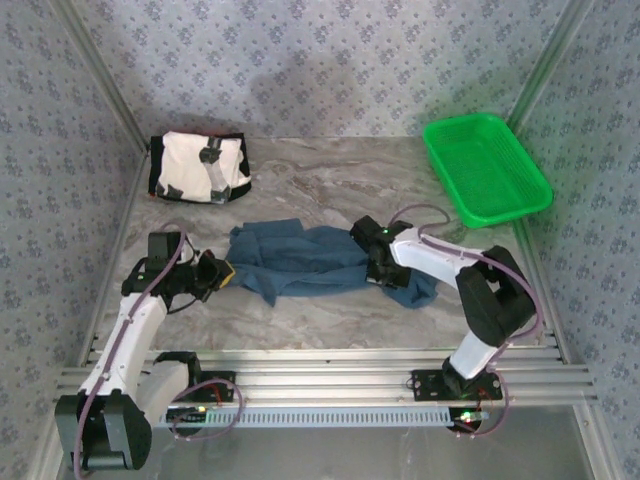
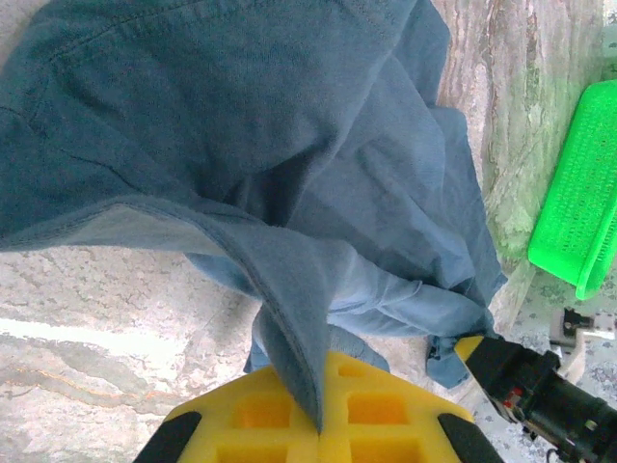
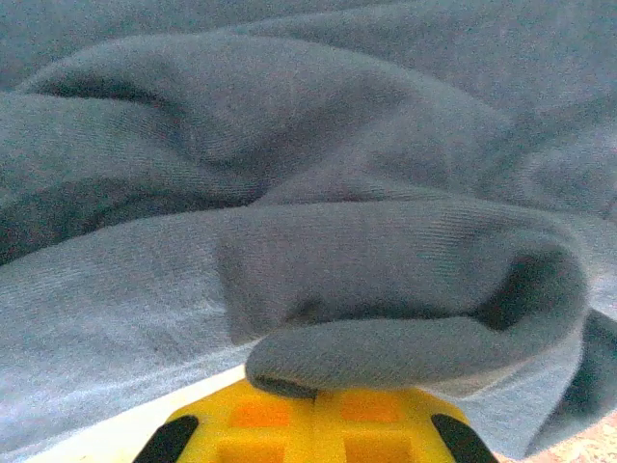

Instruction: Fold and stack the t-shirts

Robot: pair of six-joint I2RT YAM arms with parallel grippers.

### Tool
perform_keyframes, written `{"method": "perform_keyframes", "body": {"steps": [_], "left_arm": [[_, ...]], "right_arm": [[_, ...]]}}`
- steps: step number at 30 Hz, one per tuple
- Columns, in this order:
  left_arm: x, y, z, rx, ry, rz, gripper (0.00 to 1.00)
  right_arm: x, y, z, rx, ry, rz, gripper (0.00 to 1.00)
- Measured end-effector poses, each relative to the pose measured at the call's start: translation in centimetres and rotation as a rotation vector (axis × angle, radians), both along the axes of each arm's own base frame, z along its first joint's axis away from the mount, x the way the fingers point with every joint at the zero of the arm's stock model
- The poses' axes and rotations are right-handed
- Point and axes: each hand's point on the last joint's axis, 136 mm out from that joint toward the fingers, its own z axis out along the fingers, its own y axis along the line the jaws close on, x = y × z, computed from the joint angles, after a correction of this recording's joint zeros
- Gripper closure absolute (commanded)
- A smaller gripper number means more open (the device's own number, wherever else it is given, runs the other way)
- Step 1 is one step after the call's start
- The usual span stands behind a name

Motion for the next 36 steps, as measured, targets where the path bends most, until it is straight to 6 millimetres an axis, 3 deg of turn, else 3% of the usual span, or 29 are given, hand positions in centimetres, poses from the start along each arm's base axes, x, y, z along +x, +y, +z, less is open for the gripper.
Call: {"method": "perform_keyframes", "body": {"steps": [6, 9, 12, 14, 18, 23, 27, 30, 33, 36], "left_arm": [[0.2, 0.2, 0.2, -0.001, 0.000, 0.006, 1.00], [1.6, 0.4, 2.7, -0.002, -0.035, 0.016, 1.00], [4.7, 0.7, 8.9, -0.006, -0.170, 0.024, 1.00], [6.8, 1.2, 14.7, 0.001, -0.305, 0.031, 1.00], [9.2, 1.9, 25.8, 0.018, -0.557, 0.036, 1.00], [10.9, 2.2, 35.8, 0.011, -0.760, 0.040, 1.00], [12.7, 2.6, 42.2, 0.013, -0.883, 0.051, 1.00], [12.8, 2.7, 46.1, 0.027, -0.961, 0.052, 1.00], [11.4, 2.7, 49.9, 0.043, -1.063, 0.050, 1.00], [8.9, 2.6, 52.2, 0.055, -1.142, 0.046, 1.00]], "right_arm": [[-0.3, 0.1, 3.6, 0.120, -0.043, 0.059, 1.00], [0.0, 0.4, 7.4, 0.213, -0.093, 0.107, 1.00], [2.1, 1.0, 14.3, 0.334, -0.240, 0.155, 1.00], [3.8, 0.6, 20.5, 0.414, -0.388, 0.178, 1.00], [5.2, -1.5, 30.8, 0.505, -0.646, 0.203, 1.00], [6.1, -5.1, 39.7, 0.567, -0.866, 0.185, 1.00], [7.8, -5.8, 44.6, 0.614, -0.975, 0.215, 1.00], [8.1, -5.6, 46.5, 0.671, -1.008, 0.243, 1.00], [7.6, -5.6, 47.4, 0.726, -1.016, 0.250, 1.00], [6.1, -5.0, 48.5, 0.786, -1.026, 0.271, 1.00]]}}
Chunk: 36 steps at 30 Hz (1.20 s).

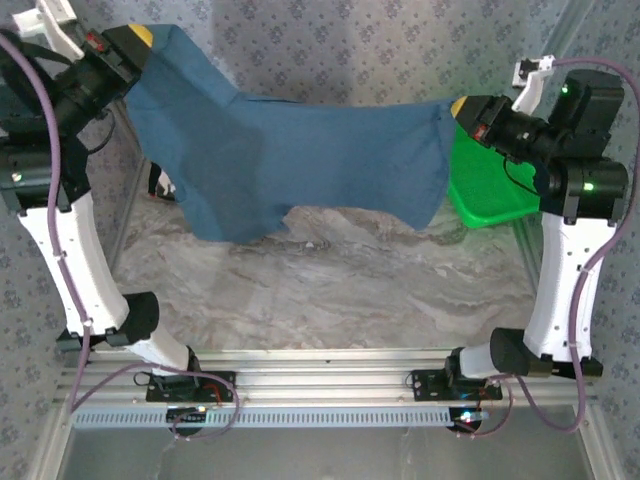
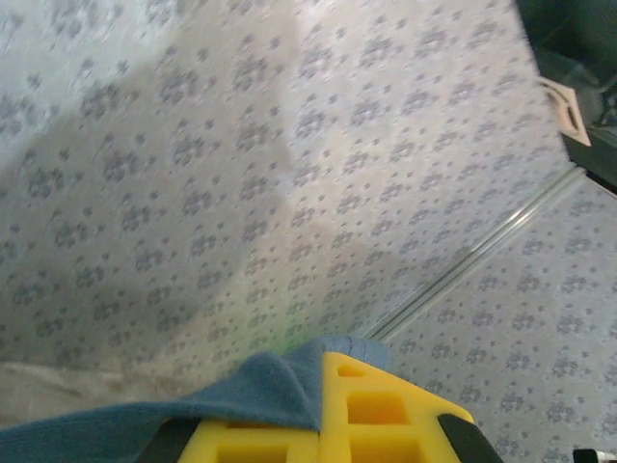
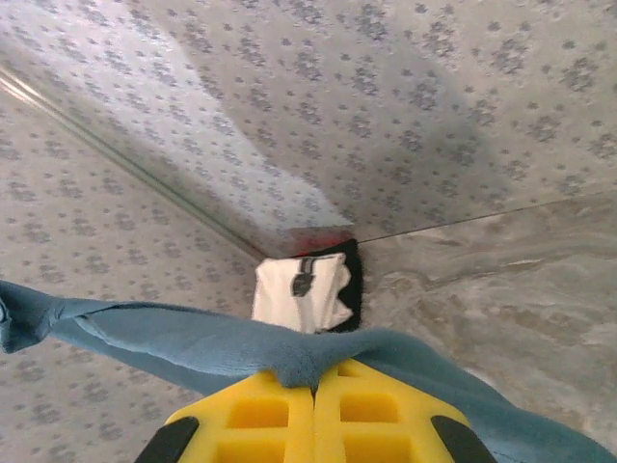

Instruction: Fold and stack the t-shirts

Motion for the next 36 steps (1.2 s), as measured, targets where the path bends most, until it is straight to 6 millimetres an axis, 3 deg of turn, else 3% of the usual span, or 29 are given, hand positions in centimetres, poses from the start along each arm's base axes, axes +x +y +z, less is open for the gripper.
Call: {"method": "perform_keyframes", "body": {"steps": [9, 15, 20, 24, 28, 31, 34, 36], "left_arm": [[-7.0, -0.5, 3.6, 0.016, -0.139, 0.002, 1.00], [-10.1, -0.7, 6.0, -0.004, -0.234, 0.000, 1.00], [-10.7, -0.3, 7.2, -0.024, -0.275, 0.019, 1.00], [-9.3, 0.1, 6.5, -0.018, -0.243, 0.036, 1.00], [-5.2, 0.9, 2.6, 0.025, -0.107, 0.077, 1.00], [-1.1, 1.6, -3.4, 0.052, 0.071, 0.101, 1.00], [3.6, 2.3, -11.2, 0.078, 0.256, 0.119, 1.00], [6.9, 2.7, -17.8, 0.103, 0.405, 0.127, 1.00]], "right_arm": [[-8.9, 1.2, 4.3, 0.151, -0.110, 0.085, 1.00], [-12.9, 2.1, 6.5, 0.208, -0.165, 0.148, 1.00], [-12.7, 1.9, 6.8, 0.242, -0.142, 0.162, 1.00], [-10.9, 1.2, 5.1, 0.265, -0.082, 0.154, 1.00], [-7.3, -0.1, 0.6, 0.305, 0.042, 0.119, 1.00], [-4.1, -1.2, -4.5, 0.329, 0.162, 0.081, 1.00], [-0.5, -2.1, -10.3, 0.327, 0.289, 0.041, 1.00], [1.9, -2.4, -14.5, 0.304, 0.380, 0.019, 1.00]]}}
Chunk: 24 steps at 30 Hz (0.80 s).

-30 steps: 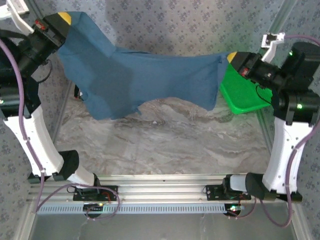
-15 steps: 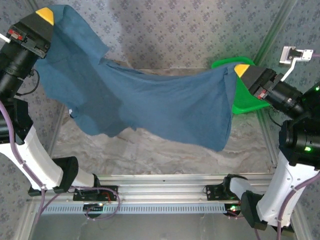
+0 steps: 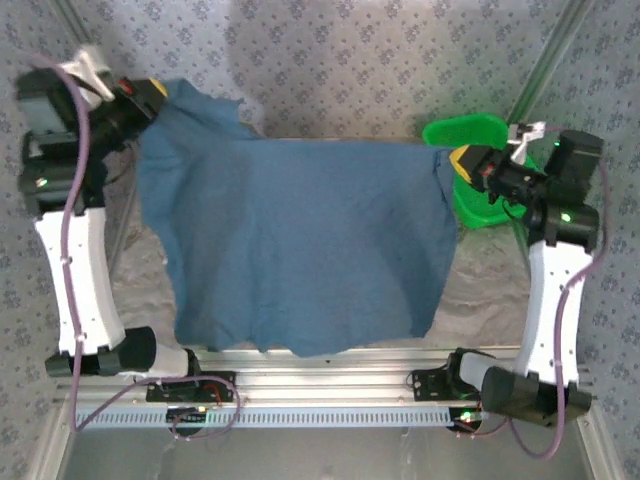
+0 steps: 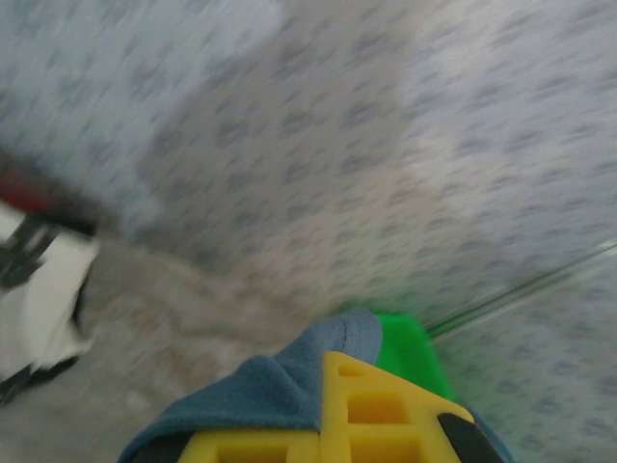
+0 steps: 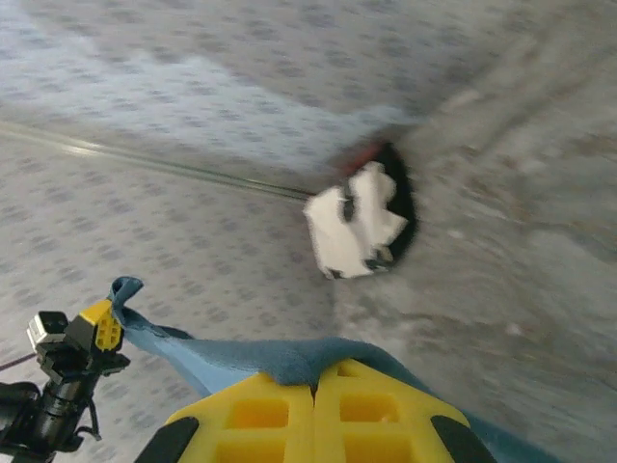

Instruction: Fold and stack the t-shirts

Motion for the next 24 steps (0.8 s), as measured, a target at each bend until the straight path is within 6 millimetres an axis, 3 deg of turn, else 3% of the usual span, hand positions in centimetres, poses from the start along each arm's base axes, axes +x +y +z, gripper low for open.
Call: {"method": "perform_keyframes", "body": {"steps": [5, 9, 12, 14, 21, 24], "left_arm": [[5.3, 0.2, -14.1, 0.041, 0.274, -0.002, 1.00], [8.1, -0.1, -21.7, 0.099, 0.409, -0.017, 1.00], [9.9, -0.6, -24.9, 0.153, 0.456, -0.043, 1.00], [11.4, -1.1, -26.2, 0.193, 0.469, -0.058, 1.00], [17.2, -2.7, -27.2, 0.299, 0.426, -0.106, 1.00], [18.0, -3.0, -28.5, 0.320, 0.443, -0.117, 1.00]], "right_arm": [[4.8, 0.1, -9.6, -0.151, 0.171, 0.036, 1.00], [8.1, -0.6, -17.1, -0.292, 0.297, 0.073, 1.00], [10.5, -1.8, -21.7, -0.403, 0.373, 0.095, 1.00], [12.3, -2.5, -23.2, -0.477, 0.385, 0.108, 1.00], [18.3, -2.9, -25.1, -0.655, 0.346, 0.144, 1.00], [19.4, -2.6, -26.4, -0.699, 0.354, 0.170, 1.00]]}}
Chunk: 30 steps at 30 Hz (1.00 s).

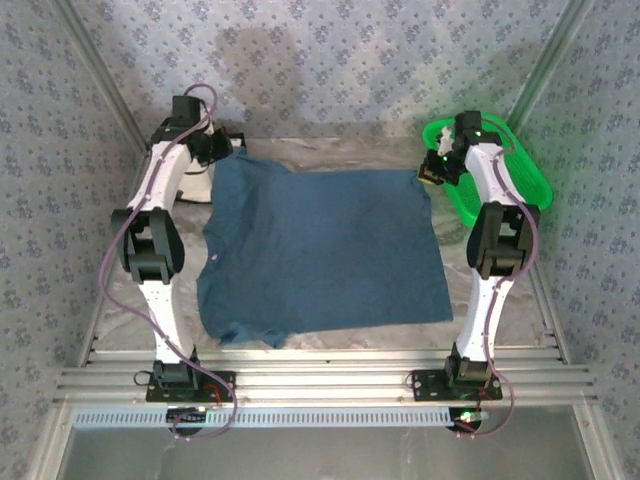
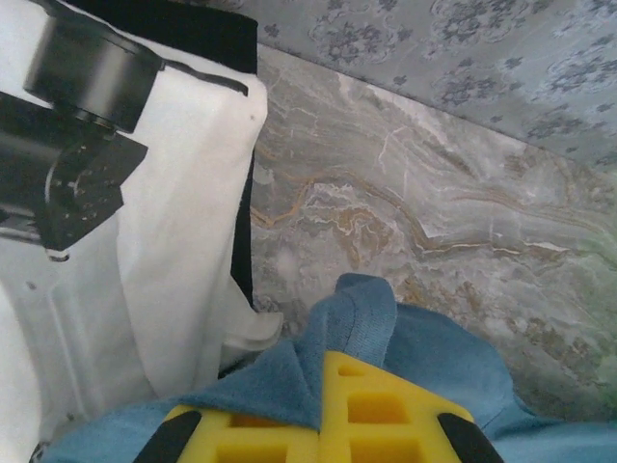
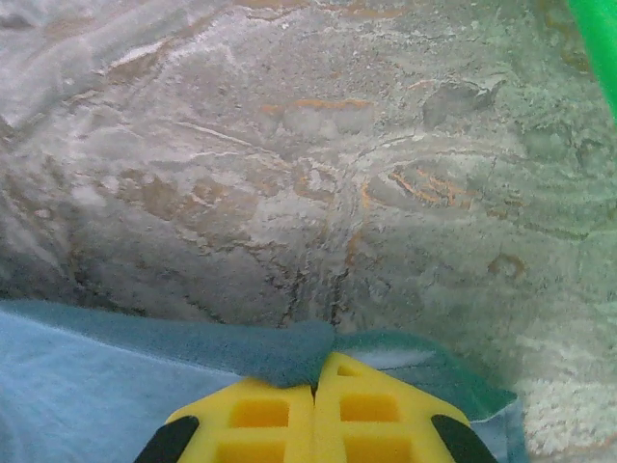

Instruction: Fold and stack the t-shirts

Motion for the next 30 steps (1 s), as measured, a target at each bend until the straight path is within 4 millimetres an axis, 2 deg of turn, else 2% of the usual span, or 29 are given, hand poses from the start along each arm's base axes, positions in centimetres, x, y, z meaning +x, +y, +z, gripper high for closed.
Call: {"method": "perform_keyframes", "body": {"steps": [5, 11, 14, 21, 25, 30], "left_arm": [[-0.1, -0.1, -2.1, 0.005, 0.055, -0.004, 1.00], [-0.9, -0.6, -1.3, -0.051, 0.060, -0.003, 1.00], [-3.3, -0.6, -0.7, -0.097, 0.086, 0.012, 1.00], [-11.1, 0.8, 0.5, -0.228, 0.111, 0.108, 1.00], [-14.8, 0.9, -1.1, -0.256, 0.148, 0.138, 1.00], [-18.4, 1.1, -3.9, -0.274, 0.220, 0.171, 1.00]], "right_arm": [[0.1, 0.2, -2.7, -0.042, 0.053, 0.040, 1.00], [-0.4, 0.1, -2.9, -0.068, 0.052, 0.097, 1.00], [-1.1, 0.1, -2.5, -0.081, 0.042, 0.129, 1.00], [-4.3, -0.4, -0.4, -0.144, 0.009, 0.197, 1.00], [-6.2, -0.8, -0.1, -0.192, 0.005, 0.233, 1.00], [-8.4, -1.5, -1.0, -0.249, 0.018, 0.274, 1.00]]}}
